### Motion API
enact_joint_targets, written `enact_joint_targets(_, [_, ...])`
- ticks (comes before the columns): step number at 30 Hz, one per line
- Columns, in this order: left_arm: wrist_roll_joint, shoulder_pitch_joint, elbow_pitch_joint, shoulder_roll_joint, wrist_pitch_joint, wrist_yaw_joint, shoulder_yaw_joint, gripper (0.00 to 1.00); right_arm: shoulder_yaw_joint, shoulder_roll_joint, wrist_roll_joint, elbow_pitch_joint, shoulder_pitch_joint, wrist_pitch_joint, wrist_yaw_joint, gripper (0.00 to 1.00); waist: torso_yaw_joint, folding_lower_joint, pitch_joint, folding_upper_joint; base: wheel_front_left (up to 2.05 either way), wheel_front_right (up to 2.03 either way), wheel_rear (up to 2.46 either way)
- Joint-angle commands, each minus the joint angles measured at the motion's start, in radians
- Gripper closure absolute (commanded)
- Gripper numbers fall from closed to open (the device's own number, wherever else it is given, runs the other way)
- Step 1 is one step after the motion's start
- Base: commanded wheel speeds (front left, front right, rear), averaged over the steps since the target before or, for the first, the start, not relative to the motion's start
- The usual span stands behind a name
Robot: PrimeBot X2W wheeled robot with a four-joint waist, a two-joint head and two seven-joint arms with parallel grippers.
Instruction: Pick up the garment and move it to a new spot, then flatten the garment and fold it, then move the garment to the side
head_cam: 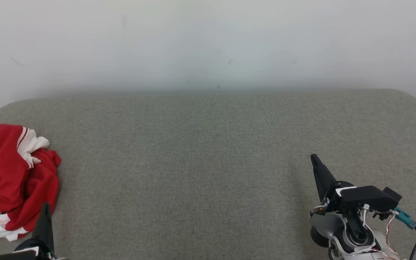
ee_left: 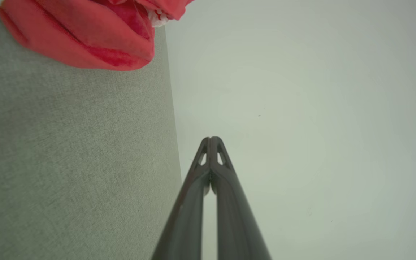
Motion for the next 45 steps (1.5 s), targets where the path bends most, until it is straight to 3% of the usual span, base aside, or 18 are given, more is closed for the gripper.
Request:
enact_joint_targets(1, [0.0,0.0,0.002,0.0,0.0,0.0,0.0,0.0,0.0,0.0,0.0,0.002,0.001,0.0,0.0,0.0,0.0,0.0,0.0,0.0,0.0,0.0,0.0])
enact_joint_targets(12, [0.011,0.032,0.006,-0.006,-0.027,0.0,-0.032,0.0,0.019,-0.002,-0.029,0.001,0.055,-0.034,0.0,0.0,0.0,0.0,-0.002,0.0,0.0,0.0,0.0])
enact_joint_targets(21, [0.097,0.04,-0.019,0.015,-0.08,0.0,-0.096,0.0,0.014,0.0,-0.205,-0.039,0.089,-0.074,0.0,0.0,0.001,0.0,-0.004,0.0,0.0,0.0,0.0])
enact_joint_targets(32, [0.39,0.048,-0.083,0.01,-0.133,0.0,-0.116,0.0,0.038,0.001,-0.502,-0.084,0.121,-0.121,0.0,0.0,0.0,0.0,-0.005,0.0,0.0,0.0,0.0])
enact_joint_targets(45, [0.723,0.056,-0.156,0.011,-0.184,0.002,-0.158,0.0,0.063,0.001,-0.756,-0.18,0.158,-0.166,-0.001,0.0,-0.004,0.0,-0.007,0.0,0.0,0.0,0.0])
